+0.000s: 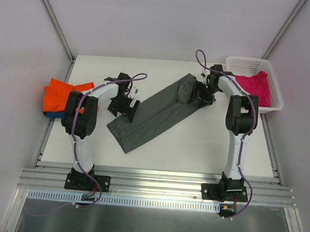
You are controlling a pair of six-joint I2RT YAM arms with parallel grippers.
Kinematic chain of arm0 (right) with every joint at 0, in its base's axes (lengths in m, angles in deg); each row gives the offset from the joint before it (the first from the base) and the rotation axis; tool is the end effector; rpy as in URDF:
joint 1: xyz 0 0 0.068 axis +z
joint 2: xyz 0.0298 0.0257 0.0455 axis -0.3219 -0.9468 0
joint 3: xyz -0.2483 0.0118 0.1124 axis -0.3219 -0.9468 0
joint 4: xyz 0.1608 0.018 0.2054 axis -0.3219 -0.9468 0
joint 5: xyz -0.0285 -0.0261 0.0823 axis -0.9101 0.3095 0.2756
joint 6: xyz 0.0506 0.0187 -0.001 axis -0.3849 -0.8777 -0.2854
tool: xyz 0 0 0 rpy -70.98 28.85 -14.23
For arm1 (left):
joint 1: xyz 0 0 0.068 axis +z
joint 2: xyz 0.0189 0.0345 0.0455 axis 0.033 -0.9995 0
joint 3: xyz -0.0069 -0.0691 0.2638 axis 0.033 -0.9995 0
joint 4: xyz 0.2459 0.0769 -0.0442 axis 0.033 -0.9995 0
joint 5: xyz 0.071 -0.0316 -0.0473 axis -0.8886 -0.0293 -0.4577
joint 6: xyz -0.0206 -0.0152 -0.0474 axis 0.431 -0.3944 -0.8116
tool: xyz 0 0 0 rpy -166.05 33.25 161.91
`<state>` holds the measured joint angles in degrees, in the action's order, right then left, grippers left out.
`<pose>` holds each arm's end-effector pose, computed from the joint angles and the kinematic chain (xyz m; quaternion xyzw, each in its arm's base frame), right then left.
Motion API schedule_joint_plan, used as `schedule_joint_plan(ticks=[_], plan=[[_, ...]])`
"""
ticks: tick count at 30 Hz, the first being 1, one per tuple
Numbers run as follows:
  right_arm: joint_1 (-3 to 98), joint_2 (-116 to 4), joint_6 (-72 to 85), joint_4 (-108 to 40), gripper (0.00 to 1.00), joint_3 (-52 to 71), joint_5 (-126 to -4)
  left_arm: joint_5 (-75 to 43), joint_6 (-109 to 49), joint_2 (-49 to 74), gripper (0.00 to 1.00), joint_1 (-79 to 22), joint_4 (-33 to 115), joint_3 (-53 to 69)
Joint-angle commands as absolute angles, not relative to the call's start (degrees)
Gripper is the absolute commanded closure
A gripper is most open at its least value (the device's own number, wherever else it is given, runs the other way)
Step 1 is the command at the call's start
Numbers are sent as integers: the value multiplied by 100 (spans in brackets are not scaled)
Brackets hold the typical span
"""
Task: Fold and stack the t-shirts
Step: Fold the tshirt
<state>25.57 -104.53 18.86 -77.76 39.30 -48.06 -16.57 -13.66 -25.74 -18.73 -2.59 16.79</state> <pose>0.4696 0.0710 0.1703 -0.1403 0.9510 0.2123 0.1755 0.3761 -0.1188 0.1676 0.1925 0.9696 -0.0793 0.1285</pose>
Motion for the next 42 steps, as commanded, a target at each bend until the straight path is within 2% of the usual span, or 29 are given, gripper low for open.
schedule_joint_plan(ticks=[1, 18, 26, 33, 42], plan=[[2572, -10645, 1897, -7807, 27, 4372, -4873, -1408, -1482, -2229, 1, -1929, -583, 1311], [2783, -11630, 1747, -7500, 26, 6069, -4926, -1408, -1481, -1245, 1, -2649, -592, 185], [2845, -12306, 1431, -7412, 24, 7396, -4865, -1408, -1525, -1007, 1, -3071, -575, -166], [2941, -12123, 1571, -7184, 23, 7151, -4891, -1469, -1517, -1068, 1, -3230, -531, 8], [2608, -10770, 1774, -7534, 21, 5957, -4803, -2225, -1060, -1130, 1, -3055, -663, 965]])
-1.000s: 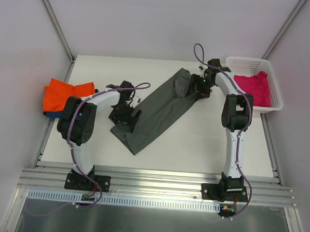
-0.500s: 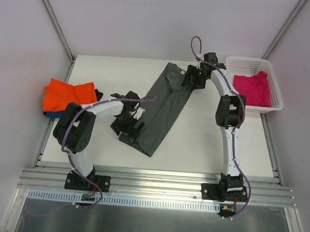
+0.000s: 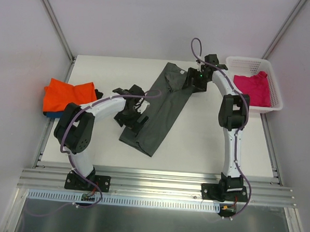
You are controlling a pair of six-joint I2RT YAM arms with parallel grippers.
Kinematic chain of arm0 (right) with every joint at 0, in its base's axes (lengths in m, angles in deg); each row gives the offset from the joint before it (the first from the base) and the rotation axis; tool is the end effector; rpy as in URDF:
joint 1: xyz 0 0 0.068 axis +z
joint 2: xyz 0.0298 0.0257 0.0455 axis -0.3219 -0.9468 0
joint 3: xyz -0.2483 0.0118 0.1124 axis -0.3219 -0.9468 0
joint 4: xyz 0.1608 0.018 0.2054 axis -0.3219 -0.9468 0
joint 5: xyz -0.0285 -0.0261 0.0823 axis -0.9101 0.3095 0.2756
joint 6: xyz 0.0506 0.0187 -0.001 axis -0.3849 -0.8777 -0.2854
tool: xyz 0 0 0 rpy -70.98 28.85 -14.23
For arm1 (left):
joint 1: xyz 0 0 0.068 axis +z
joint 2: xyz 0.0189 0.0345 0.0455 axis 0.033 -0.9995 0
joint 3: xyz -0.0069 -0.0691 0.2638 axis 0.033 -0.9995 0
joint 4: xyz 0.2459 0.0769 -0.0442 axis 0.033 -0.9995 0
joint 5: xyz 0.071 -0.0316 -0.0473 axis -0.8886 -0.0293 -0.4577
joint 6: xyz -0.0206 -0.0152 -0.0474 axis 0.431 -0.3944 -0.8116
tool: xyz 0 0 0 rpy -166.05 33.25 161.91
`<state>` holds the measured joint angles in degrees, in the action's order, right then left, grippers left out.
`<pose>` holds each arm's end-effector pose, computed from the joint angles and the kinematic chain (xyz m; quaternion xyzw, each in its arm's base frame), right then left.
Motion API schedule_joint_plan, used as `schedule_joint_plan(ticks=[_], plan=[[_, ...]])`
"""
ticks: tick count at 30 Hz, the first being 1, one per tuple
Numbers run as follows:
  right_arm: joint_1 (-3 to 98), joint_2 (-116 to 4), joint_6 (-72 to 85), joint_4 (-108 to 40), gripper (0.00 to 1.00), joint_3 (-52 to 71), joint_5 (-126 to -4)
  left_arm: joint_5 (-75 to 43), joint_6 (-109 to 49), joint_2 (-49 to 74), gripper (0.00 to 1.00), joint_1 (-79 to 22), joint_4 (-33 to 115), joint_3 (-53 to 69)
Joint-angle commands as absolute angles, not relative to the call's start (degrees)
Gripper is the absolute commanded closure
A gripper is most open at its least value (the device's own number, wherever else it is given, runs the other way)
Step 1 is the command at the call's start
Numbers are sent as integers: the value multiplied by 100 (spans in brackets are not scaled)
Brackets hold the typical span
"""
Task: Fold and stack the t-shirts
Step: Fold the tshirt
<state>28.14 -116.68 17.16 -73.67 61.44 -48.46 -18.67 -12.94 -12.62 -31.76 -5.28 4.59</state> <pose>0.5315 0.1025 0.1862 -0.1685 0.9190 0.2149 0.2844 0.2886 -0.1698 0.1882 0.3050 0.9434 -0.0717 0.1083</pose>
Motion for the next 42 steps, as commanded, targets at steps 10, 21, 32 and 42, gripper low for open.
schedule_joint_plan(ticks=[10, 21, 32, 42], plan=[[2405, -10637, 1739, -7553, 21, 5489, -4830, -1787, -1164, -1946, 1, -3036, -733, 2382], [2572, -11612, 1097, -6920, 21, 6596, -4293, -1269, -1455, -2352, 1, -3274, -742, 2444], [2766, -12184, 702, -6735, 21, 6737, -4047, -758, -1648, -2914, 1, -3274, -742, 2522], [2801, -12605, 262, -6463, 21, 7045, -3863, -363, -1815, -3310, 1, -3423, -759, 2576]])
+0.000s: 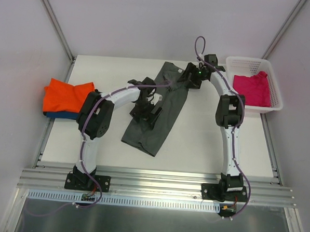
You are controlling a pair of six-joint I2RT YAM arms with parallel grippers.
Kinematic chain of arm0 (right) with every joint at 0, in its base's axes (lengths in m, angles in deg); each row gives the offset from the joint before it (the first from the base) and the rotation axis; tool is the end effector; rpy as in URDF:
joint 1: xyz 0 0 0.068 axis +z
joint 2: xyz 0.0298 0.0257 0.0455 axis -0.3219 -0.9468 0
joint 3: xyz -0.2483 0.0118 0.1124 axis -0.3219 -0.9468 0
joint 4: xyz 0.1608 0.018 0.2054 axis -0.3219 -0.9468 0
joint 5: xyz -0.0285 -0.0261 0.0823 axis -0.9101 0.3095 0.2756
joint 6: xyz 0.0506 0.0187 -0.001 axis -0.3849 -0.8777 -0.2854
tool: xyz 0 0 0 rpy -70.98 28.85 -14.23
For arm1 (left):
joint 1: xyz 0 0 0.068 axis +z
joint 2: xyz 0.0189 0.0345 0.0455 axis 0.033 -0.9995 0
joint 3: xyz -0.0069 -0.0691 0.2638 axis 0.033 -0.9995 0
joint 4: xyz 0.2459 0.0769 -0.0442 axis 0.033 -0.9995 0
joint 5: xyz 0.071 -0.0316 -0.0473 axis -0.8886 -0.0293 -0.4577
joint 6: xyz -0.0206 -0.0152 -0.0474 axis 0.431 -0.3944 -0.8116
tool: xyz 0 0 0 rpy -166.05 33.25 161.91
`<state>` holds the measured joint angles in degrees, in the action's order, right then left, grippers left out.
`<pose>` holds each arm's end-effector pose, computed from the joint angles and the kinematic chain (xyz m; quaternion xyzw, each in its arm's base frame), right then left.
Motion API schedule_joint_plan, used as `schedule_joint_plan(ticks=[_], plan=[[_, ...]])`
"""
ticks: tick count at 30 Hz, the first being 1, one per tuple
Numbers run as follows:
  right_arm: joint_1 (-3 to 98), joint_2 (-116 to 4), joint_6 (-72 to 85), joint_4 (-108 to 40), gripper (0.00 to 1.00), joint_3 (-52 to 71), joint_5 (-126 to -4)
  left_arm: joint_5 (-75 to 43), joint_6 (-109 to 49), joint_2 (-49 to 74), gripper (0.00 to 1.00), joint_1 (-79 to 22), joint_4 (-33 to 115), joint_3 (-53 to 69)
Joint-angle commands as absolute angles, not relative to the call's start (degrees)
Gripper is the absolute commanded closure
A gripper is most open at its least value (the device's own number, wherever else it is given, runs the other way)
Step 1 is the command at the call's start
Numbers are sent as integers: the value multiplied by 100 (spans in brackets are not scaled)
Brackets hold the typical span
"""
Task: Fold and stack the t-shirts
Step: Fold the tshirt
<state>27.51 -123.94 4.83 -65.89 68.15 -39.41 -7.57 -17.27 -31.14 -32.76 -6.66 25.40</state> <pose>0.5591 0.1057 0.1666 -0.1038 0.8934 0.3166 0.3014 0.3544 -0.2238 0.1707 0.2870 0.9386 -0.1707 0.0866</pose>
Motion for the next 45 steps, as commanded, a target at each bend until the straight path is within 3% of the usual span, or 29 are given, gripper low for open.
schedule_joint_plan(ticks=[1, 19, 26, 31, 37, 40, 45], plan=[[2801, -12658, 245, -6428, 21, 7071, -3845, -319, -1989, -3353, 1, -3458, -751, 2558], [2810, -13001, -11, -6014, 20, 7537, -3872, -125, -2229, -3881, 1, -4469, -750, 3006], [2634, -11939, 876, -6488, 17, 6844, -4205, -721, -1957, -2916, 1, -4495, -733, 2848], [2467, -10255, 1316, -6365, 16, 5438, -4443, -1399, -1429, -1896, 1, -4504, -759, 2778], [2414, -8969, 1370, -7226, 15, 4067, -4136, -1628, -1139, -1262, 1, -4242, -759, 3155], [2379, -8564, 844, -7824, 15, 3096, -3714, -1349, -1305, -1095, 1, -3926, -829, 3121], [2405, -7143, -36, -7158, 19, 518, -3108, -224, -2218, -613, 4, -2994, -882, 1982]])
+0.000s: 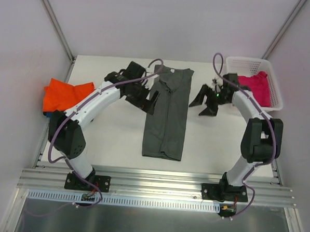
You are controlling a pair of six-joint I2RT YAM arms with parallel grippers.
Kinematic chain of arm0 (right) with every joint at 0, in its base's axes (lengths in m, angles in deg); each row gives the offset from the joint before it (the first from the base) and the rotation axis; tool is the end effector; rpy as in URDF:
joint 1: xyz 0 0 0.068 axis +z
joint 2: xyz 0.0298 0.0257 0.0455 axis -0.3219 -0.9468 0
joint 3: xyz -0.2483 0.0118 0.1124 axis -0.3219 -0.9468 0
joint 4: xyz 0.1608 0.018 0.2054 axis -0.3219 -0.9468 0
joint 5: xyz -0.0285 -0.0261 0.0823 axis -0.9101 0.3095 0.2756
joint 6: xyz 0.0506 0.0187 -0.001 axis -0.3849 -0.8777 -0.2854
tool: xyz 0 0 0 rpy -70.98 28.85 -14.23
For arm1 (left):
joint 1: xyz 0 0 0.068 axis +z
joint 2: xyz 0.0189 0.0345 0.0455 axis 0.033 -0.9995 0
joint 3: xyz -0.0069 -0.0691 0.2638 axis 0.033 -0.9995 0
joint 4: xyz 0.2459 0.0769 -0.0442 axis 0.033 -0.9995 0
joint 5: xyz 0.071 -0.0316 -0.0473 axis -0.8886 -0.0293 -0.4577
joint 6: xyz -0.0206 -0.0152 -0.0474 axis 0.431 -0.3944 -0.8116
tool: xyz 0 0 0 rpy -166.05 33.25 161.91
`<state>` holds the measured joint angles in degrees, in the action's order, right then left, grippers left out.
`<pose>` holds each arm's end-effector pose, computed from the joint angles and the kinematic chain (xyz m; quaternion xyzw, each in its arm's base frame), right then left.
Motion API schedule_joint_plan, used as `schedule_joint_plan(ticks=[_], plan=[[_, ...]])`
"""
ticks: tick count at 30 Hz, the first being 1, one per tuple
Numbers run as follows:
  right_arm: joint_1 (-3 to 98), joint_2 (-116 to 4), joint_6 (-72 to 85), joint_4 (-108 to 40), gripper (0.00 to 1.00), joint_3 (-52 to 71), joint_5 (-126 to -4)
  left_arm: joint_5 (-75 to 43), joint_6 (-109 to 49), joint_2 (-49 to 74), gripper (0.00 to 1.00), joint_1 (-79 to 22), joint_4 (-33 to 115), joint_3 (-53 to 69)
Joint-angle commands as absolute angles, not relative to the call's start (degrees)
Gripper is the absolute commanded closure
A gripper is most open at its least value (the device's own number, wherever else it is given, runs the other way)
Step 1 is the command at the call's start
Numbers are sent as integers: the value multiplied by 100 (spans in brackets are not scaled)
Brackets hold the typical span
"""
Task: Fold and stack the t-shirts
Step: Fold the tshirt
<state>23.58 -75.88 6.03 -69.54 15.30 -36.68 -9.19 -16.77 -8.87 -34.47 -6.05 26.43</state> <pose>0.3757 0.0527 0.2606 -0.0688 0.9115 0.3239 0.2438 0.3065 -0.2069 0.3238 0.3151 0.8818 -0.2061 0.2840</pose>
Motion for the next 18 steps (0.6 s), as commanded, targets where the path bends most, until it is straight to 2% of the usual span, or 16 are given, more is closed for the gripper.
schedule_joint_plan(ticks=[1, 5, 9, 15, 18], plan=[[2449, -6939, -159, -7131, 19, 158, -3116, -57, -2324, -551, 6, -2871, -882, 1769], [2826, -6296, -178, -6947, 20, -872, -3220, 759, -2964, -243, 10, -2492, -655, 601], [3266, -5821, -213, -7016, 25, -1611, -3213, 1561, -3318, -58, 14, -2325, -346, -515], [3416, -5724, -573, -6981, 34, -2420, -3054, 1896, -4152, 135, 15, -2254, 532, -1405], [3425, -5803, -748, -6859, 34, -2675, -2975, 1923, -4285, 92, 15, -2246, 568, -1441]])
